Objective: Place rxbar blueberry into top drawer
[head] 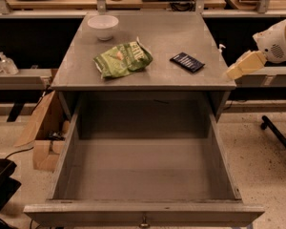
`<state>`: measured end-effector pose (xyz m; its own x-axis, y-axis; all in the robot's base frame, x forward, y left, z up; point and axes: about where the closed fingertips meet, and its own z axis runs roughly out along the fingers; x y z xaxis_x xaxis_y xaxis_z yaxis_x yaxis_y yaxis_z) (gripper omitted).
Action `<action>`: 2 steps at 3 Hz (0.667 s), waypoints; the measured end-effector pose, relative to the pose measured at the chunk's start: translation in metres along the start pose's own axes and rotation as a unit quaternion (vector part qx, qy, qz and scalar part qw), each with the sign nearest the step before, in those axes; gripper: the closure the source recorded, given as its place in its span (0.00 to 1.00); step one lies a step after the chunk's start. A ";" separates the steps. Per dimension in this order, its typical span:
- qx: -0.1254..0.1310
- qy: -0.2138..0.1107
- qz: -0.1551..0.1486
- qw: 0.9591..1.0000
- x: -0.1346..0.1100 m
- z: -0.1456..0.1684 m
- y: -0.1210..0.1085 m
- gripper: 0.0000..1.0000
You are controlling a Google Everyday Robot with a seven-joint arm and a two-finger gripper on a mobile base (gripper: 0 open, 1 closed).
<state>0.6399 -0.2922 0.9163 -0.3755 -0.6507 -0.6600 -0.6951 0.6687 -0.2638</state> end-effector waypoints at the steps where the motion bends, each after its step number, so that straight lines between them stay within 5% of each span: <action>1: -0.001 -0.009 0.010 1.000 0.003 0.015 -0.008 0.00; 2: -0.001 -0.009 0.010 1.000 0.003 0.015 -0.008 0.00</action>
Offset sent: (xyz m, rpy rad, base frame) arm 0.0166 -0.0017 -0.0120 0.0332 -0.0062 -0.0087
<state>0.6531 -0.2941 0.9061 -0.3779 -0.6309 -0.6776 -0.6890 0.6805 -0.2494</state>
